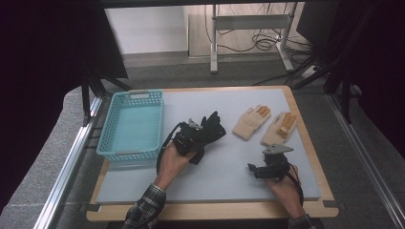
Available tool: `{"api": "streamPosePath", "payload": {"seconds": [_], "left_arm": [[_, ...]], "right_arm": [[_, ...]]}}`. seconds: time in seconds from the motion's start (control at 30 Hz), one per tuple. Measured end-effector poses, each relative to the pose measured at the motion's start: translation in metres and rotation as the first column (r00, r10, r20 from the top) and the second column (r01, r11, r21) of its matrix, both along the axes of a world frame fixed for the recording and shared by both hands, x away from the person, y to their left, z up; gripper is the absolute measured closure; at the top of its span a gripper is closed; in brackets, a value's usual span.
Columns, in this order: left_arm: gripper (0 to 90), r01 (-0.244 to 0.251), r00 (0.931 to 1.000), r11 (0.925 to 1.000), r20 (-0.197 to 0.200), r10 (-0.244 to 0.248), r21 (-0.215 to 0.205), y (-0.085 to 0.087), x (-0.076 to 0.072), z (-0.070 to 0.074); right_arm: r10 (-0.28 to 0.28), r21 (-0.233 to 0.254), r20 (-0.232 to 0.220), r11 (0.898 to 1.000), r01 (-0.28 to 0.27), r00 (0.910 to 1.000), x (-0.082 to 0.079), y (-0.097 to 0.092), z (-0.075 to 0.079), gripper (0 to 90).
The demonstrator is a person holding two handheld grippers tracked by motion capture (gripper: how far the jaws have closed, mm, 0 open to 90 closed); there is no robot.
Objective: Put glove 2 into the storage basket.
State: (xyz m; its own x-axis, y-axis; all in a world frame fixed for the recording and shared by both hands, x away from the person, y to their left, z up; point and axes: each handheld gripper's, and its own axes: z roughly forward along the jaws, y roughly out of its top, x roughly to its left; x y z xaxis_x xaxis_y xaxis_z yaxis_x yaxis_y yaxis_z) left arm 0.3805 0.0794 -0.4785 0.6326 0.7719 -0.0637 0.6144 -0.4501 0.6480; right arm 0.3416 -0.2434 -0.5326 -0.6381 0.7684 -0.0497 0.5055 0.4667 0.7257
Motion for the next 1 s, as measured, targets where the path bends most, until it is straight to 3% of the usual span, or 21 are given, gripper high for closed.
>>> {"api": "streamPosePath", "payload": {"seconds": [0.33,0.57,0.77,1.0], "left_arm": [[64.0,-0.061,0.9978,0.998,0.025,0.062,-0.017,0.023,0.006,0.022],[63.4,-0.128,0.9903,0.9917,0.054,0.128,-0.014,0.045,0.012,0.036],[63.2,-0.197,0.9781,0.9803,0.066,0.198,-0.009,0.07,0.018,0.045],[63.1,-0.286,0.9554,0.9582,0.075,0.286,-0.006,0.103,0.023,0.05]], "right_arm": [[0.002,-0.001,0.002,1.0,-0.002,1.0,0.0,0.0,0.0,14.9],[0.002,-0.001,0.002,1.0,-0.002,1.0,0.0,0.0,0.0,14.9],[0.002,-0.001,0.003,1.0,-0.002,1.0,0.0,0.0,0.0,14.9],[0.002,-0.001,0.003,1.0,-0.002,1.0,0.0,0.0,0.0,14.9]]}}
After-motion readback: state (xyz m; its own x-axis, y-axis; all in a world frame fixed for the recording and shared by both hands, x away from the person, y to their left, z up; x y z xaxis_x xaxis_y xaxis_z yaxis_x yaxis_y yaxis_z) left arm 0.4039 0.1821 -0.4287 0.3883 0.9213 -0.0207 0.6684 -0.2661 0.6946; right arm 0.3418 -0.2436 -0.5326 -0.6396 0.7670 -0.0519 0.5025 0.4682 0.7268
